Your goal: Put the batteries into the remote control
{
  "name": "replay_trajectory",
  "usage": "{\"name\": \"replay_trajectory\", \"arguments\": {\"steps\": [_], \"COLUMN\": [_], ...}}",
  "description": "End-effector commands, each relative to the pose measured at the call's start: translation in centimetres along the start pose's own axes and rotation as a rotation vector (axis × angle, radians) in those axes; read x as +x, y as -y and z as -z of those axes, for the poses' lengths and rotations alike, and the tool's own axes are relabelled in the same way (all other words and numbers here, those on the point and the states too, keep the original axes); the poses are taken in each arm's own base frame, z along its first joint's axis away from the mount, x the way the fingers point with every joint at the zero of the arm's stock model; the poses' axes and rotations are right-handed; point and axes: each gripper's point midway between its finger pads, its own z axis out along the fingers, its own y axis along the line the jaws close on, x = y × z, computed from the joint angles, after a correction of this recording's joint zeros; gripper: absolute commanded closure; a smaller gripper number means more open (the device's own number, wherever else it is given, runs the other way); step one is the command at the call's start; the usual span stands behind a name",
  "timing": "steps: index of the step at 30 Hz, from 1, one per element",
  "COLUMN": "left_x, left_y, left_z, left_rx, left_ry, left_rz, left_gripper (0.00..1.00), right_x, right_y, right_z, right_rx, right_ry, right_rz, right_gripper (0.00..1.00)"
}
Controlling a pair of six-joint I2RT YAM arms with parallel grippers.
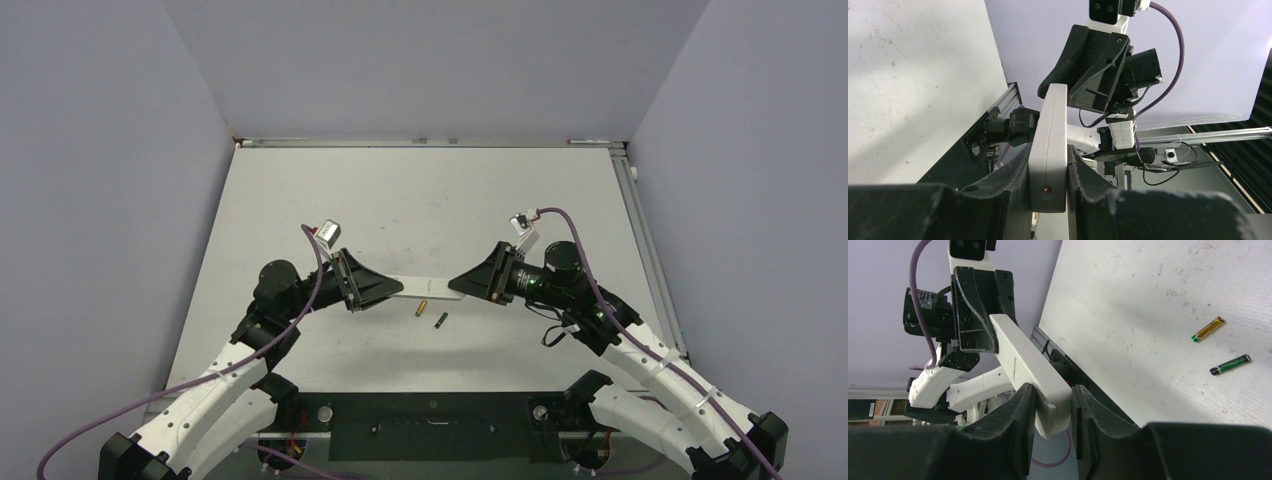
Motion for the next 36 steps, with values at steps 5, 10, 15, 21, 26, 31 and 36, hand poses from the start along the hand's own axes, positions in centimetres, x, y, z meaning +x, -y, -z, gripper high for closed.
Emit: {"name": "replay_trajectory", "arguments": {"steps": [5,10,15,21,26,31,36], "left_x": [-0.2,-0.6,-0.6,-0.6,-0.4,-0.3,-0.5], "left_y": [1.6,1.5,1.6,1.5,1.3,1.1,1.1], "left_z": [0.1,0.2,0.1,-0.1,-0.2,-0.4,-0.4], "left_rx": [0.063,0.058,0.050,0.030,0.019,0.005,-0.004], "left_ry": [0.016,0.028,0.019,0.003,-0.017,-0.034,-0.037], "left_rz": [-0.029,-0.026,-0.035,-0.052,-0.062,-0.072,-0.087], "left_gripper": [1.00,1.00,1.00,1.00,1.00,1.00,1.00], "right_x": [0.0,0.1,0.3,0.1,0.0,0.0,-0.2], "right_y": [-0.2,-0.2,0.2,0.0,0.3,0.6,0.9], "right_z": [0.4,0.9,1.1,1.3,1.4,1.5,1.9], "right_rx": [-0.014,-0.012,0.015,0.033,0.071,0.094,0.135], "right_ry": [0.029,0.035,0.024,0.016,0.009,0.000,0.001], "right_rz": [0.047,0.056,0.069,0.088,0.105,0.109,0.124], "right_gripper": [0.91,0.92,0.91,0.86,0.81,0.82,0.84]}}
